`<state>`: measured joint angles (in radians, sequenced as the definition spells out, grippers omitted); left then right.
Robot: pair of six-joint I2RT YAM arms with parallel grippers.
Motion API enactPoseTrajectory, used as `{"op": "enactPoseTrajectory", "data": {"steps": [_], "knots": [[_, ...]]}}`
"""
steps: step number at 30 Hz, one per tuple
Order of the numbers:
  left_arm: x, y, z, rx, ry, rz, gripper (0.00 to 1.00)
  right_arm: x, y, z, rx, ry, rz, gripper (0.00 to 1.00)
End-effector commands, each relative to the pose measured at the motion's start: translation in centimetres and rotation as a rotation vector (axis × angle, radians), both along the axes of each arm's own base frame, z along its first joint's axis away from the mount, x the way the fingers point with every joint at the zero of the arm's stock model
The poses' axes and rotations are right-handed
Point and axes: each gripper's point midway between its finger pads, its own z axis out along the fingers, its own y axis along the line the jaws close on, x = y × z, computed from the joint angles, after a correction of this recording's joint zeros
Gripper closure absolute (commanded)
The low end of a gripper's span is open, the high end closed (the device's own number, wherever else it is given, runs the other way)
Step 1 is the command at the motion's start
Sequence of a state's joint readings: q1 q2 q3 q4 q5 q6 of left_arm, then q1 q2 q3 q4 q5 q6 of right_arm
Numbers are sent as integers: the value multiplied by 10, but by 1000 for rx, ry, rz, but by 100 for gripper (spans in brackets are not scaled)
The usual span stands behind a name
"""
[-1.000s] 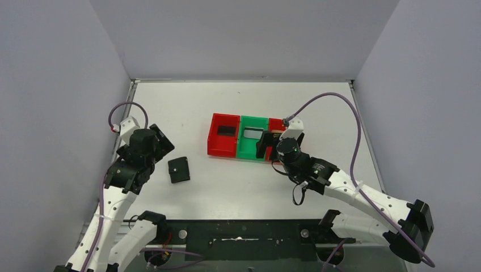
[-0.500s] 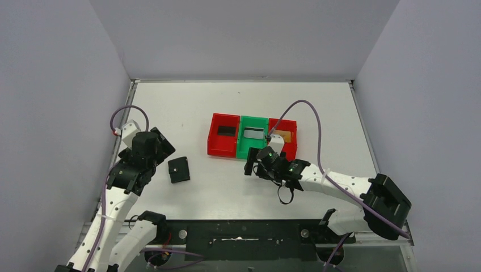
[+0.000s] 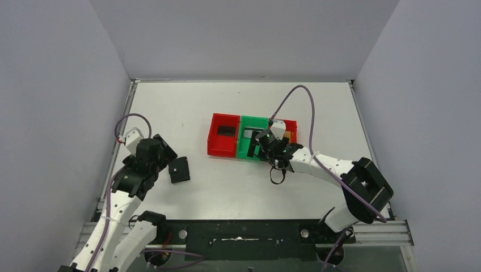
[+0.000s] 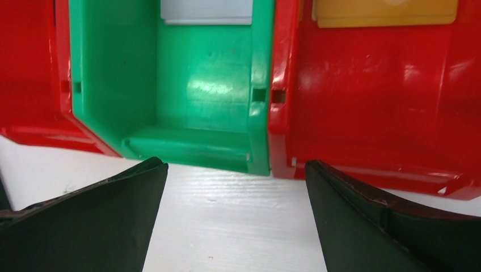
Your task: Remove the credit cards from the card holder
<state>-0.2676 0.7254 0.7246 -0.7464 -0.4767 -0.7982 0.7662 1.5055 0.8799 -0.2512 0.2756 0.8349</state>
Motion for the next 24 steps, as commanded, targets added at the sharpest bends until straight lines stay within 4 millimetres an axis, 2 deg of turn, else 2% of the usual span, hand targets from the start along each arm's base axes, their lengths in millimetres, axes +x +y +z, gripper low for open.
{"op": "enactPoseTrajectory", "data": {"steps": [1,7,12,19,24], "knots": [[19,-7,-8,-27,-18,1,3,31,-1,22,-9,-89,-8,2],[34,5,-35,-47,37,58,3,44,-14,18,-47,-88,-6,2],[39,14,-69,-90,117,64,5,54,-23,19,-47,-96,11,2],[45,11,-85,-130,139,78,9,70,-42,21,-126,-109,-1,2],[39,13,-104,-127,180,98,9,85,-53,24,-150,-113,6,2]]}}
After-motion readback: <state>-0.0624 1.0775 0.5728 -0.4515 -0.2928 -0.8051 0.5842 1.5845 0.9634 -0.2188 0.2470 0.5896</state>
